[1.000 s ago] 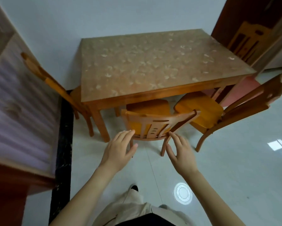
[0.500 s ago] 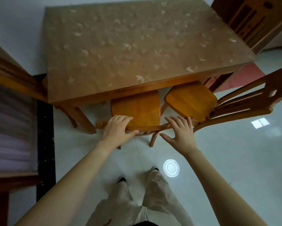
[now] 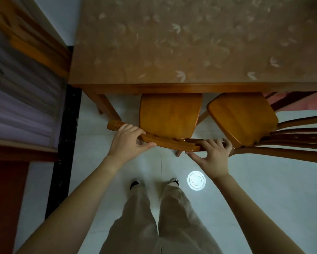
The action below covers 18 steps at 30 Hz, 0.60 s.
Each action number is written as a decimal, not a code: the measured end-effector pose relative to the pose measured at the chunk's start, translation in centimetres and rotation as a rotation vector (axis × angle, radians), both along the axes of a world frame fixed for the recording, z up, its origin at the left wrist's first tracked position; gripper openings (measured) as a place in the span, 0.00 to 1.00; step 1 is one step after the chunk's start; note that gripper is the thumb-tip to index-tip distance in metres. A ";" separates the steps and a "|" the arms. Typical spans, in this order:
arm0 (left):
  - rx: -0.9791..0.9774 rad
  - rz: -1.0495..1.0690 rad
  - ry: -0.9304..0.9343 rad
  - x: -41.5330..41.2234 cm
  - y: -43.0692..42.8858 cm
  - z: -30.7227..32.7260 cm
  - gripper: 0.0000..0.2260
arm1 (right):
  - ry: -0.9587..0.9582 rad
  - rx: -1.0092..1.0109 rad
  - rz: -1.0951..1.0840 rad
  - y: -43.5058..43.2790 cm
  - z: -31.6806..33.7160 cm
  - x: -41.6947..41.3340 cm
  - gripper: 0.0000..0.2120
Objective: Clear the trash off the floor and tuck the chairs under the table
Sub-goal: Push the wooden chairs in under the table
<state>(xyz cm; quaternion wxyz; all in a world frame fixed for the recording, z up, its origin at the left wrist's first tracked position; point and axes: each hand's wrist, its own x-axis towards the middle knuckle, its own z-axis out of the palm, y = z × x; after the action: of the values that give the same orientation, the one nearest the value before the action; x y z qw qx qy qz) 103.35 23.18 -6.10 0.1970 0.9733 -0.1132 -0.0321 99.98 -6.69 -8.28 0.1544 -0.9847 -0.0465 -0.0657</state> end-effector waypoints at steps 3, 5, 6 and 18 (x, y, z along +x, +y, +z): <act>-0.030 0.027 -0.008 0.1 0.1 -0.5 0.30 | -0.019 0.027 0.002 0.0 0.1 0.1 0.27; -0.032 0.040 -0.002 0.0 0.2 -0.7 0.30 | -0.024 0.028 0.001 0.1 0.1 0.0 0.29; -0.043 0.051 0.000 -0.2 0.3 -0.8 0.29 | -0.028 0.027 0.000 0.3 0.1 -0.1 0.30; -0.063 0.119 -0.013 -1.8 3.4 -0.4 0.28 | -0.005 0.036 0.055 2.9 -0.3 0.6 0.26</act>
<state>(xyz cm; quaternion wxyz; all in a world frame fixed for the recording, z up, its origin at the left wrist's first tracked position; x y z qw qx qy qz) 101.54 26.58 -6.52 0.2283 0.9718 -0.0575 -0.0104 100.53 -3.77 -8.63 0.1738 -0.9799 -0.0729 -0.0646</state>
